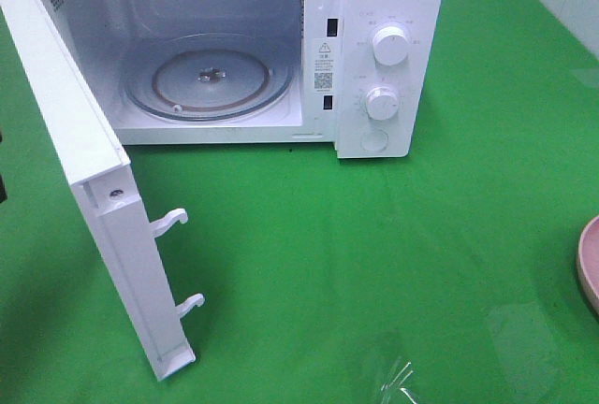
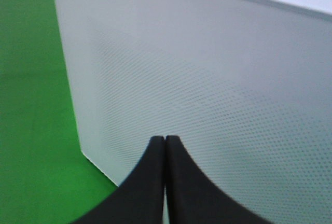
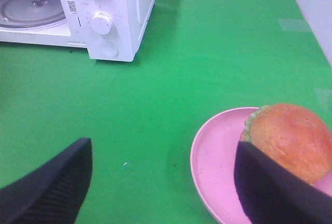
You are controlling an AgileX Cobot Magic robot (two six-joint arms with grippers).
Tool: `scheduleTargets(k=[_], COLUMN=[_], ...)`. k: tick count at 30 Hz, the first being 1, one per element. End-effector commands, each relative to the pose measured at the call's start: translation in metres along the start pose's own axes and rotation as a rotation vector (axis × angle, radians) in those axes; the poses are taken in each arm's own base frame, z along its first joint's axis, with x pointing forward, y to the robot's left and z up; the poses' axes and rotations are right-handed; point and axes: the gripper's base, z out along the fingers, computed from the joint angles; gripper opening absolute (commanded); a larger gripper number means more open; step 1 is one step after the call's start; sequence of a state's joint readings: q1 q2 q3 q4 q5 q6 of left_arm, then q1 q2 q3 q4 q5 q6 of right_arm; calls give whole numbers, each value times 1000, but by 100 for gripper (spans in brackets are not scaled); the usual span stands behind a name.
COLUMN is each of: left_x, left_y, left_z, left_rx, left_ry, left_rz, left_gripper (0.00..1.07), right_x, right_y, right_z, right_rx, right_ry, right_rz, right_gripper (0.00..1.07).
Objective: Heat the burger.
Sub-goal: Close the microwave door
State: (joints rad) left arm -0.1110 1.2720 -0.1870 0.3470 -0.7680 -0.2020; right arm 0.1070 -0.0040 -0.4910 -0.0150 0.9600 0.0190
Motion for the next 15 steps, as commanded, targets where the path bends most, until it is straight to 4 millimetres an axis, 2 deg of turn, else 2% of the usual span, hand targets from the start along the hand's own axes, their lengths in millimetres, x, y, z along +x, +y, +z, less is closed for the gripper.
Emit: scheduleTargets(k=[1,8,15], left_x=[-5,0,2], left_y=[-5,-9,-26], left_z=[8,23,48], left_rx=[28,-1,63], left_ry=[-21,-30,-13], left_rz=[-1,-87,-46], left_gripper=[0,0,0], right_x=[2,2,2], right_y=[0,0,0], right_z=[-4,-4,-4], right_rx=[5,5,5], right_ry=[-26,-26,-26], right_rz=[-8,-8,-8], right_gripper=[76,76,76])
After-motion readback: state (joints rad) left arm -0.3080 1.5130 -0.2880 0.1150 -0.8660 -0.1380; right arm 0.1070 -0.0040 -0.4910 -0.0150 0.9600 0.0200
